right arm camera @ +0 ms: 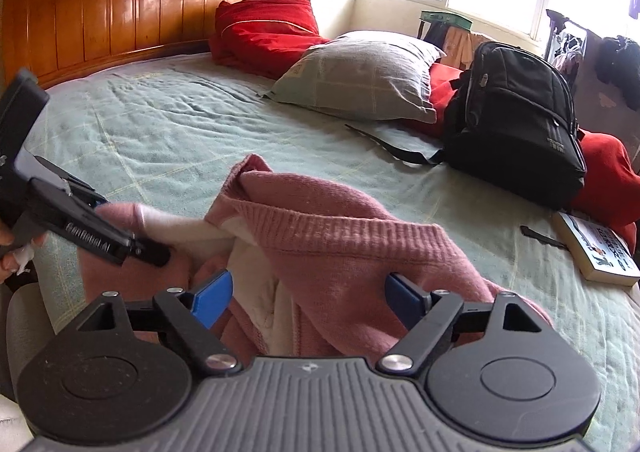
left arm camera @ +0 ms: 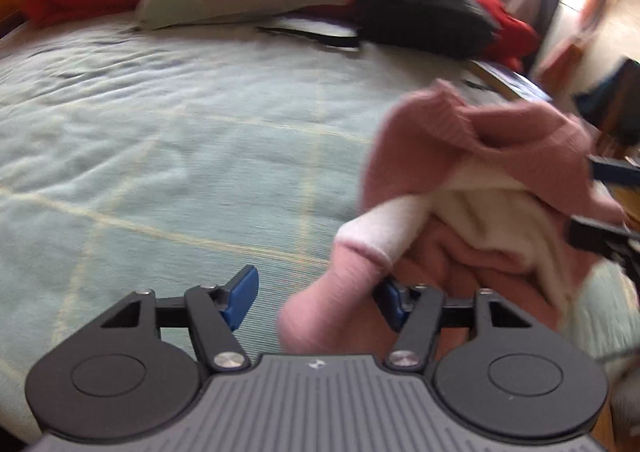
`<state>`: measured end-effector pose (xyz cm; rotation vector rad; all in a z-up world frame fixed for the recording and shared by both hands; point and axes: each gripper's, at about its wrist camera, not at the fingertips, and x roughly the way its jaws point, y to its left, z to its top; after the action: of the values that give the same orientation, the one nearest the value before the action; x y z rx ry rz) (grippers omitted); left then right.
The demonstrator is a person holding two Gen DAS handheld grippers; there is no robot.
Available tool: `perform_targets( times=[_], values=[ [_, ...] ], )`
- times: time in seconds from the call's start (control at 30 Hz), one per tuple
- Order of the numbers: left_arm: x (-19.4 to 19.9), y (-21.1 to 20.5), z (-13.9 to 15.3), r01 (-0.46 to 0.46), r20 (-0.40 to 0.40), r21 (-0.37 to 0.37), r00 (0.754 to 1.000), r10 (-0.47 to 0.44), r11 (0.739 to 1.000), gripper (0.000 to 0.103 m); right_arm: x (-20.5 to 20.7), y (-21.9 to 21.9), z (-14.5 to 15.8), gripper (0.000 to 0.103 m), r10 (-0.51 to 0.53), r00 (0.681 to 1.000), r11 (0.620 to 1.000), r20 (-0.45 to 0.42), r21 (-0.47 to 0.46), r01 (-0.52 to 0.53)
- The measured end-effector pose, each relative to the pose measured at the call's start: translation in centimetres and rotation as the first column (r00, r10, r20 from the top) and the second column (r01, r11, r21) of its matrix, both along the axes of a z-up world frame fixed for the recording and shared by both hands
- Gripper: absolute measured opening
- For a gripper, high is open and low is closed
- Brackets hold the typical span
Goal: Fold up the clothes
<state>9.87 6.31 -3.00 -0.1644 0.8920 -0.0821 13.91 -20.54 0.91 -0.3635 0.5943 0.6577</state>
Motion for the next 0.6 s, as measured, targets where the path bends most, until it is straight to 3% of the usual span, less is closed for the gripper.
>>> perform_targets(
  times=[0.07, 0.17, 0.33, 0.5, 0.6],
  values=[
    [-0.1, -0.4, -0.1, 0.023, 0.003, 0.004, 1.000, -0.024, 1.000, 0.041, -0.1, 0.3, 0.0, 0.087, 0.006, 1.000, 1.000, 0.003, -0.001, -0.006],
    [0.0, -0.1, -0.2, 0.021, 0.006, -0.025, 1.000, -0.021, 0.999, 0.028, -0.4, 0.5, 0.2, 0.087, 0.015, 1.000, 1.000, 0.010, 0.001, -0.015],
    [0.5, 1.0, 0.6, 0.001, 0.027, -0.010, 1.000, -0.001, 1.000, 0.024, -1.0, 0.2, 0.9, 0.087, 0.024, 0.999, 1.000, 0.031, 0.009, -0.025],
    [2.2, 2.7, 1.6, -0.031, 0.057, 0.061, 0.998, 0.028, 0.998, 0.023, -0.8, -0.5, 1.6, 0.088, 0.005, 0.999, 1.000, 0.047, 0.028, -0.006],
    [3.5, 4.0, 2.2, -0.073, 0.080, 0.119, 0.995, 0.063, 0.990, 0.017, -0.4, -1.0, 1.6, 0.088, -0.025, 0.998, 0.999, 0.049, 0.029, 0.024]
  ],
)
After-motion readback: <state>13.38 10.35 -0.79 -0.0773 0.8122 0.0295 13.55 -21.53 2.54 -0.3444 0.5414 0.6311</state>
